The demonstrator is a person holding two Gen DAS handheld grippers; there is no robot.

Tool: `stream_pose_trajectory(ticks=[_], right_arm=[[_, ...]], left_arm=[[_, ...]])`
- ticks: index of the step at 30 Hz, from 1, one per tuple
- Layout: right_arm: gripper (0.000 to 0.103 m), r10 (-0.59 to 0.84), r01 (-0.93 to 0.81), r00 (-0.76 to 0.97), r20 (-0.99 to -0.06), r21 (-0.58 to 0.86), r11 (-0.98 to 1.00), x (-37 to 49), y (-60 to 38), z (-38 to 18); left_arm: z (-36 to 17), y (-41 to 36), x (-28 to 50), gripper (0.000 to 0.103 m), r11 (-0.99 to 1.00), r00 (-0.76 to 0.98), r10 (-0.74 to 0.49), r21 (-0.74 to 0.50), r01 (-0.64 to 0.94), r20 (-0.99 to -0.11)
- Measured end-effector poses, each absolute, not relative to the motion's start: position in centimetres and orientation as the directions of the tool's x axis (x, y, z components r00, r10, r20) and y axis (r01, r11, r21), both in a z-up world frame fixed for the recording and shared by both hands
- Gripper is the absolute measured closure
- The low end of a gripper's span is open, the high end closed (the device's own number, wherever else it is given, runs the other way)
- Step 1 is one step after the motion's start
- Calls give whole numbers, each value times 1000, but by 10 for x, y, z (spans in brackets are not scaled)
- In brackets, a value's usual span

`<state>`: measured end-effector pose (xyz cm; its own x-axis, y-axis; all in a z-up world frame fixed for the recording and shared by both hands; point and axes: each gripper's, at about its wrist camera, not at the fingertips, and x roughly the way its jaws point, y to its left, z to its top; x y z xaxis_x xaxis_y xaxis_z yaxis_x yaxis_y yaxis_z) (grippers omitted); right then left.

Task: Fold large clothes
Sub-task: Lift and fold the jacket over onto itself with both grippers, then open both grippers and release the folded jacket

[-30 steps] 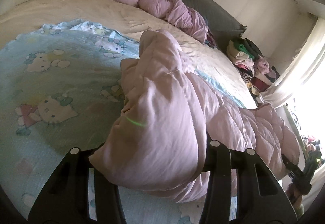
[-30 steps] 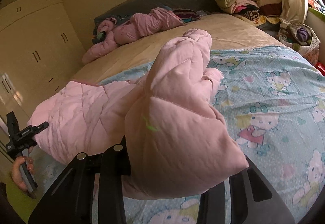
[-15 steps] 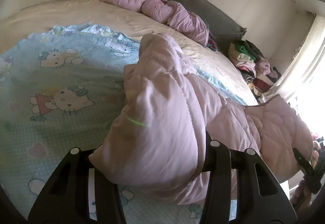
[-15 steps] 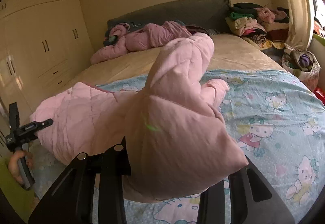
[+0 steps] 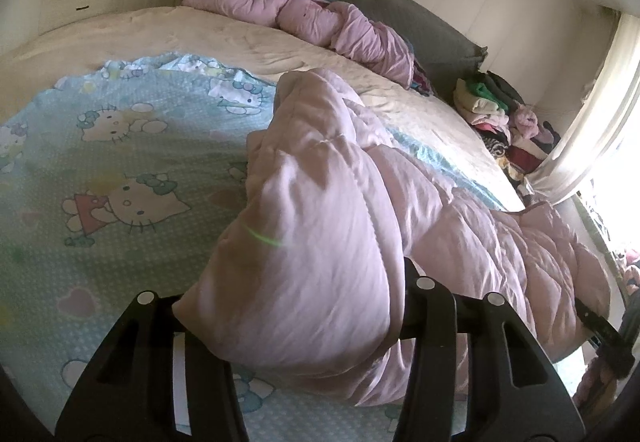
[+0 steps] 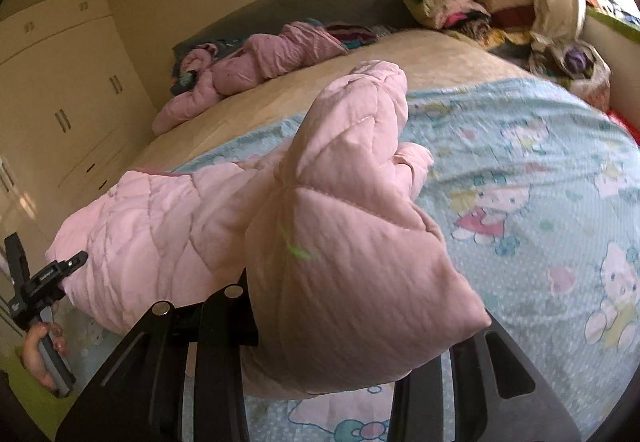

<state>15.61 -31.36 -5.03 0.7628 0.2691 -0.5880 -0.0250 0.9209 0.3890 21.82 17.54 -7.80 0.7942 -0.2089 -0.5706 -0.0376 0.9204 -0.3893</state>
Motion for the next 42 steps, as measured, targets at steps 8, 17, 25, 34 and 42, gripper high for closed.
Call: stream_pose_trajectory(ticks=[8, 17, 25, 34, 42], right_arm=[[67, 271, 88, 714, -646, 466, 880, 169, -327, -82], [40, 312, 205, 665, -679, 568, 797, 178, -340, -106], [12, 351, 225, 664, -660, 623, 749, 168, -346, -99], [4, 172, 234, 674, -718, 429, 873, 149, -340, -78], [4, 74, 207, 711, -699, 310, 928, 130, -342, -60]], left_arm=[[-84, 176, 223, 60, 930, 787, -186, -365, -53, -588], [-87, 177, 223, 57, 933, 782, -176, -356, -62, -597], [-87, 179, 223, 56, 933, 776, -174, -353, -66, -606], [-87, 179, 222, 52, 934, 776, -171, -350, -69, -607], [-91, 178, 218, 28, 937, 771, -152, -337, -86, -618]])
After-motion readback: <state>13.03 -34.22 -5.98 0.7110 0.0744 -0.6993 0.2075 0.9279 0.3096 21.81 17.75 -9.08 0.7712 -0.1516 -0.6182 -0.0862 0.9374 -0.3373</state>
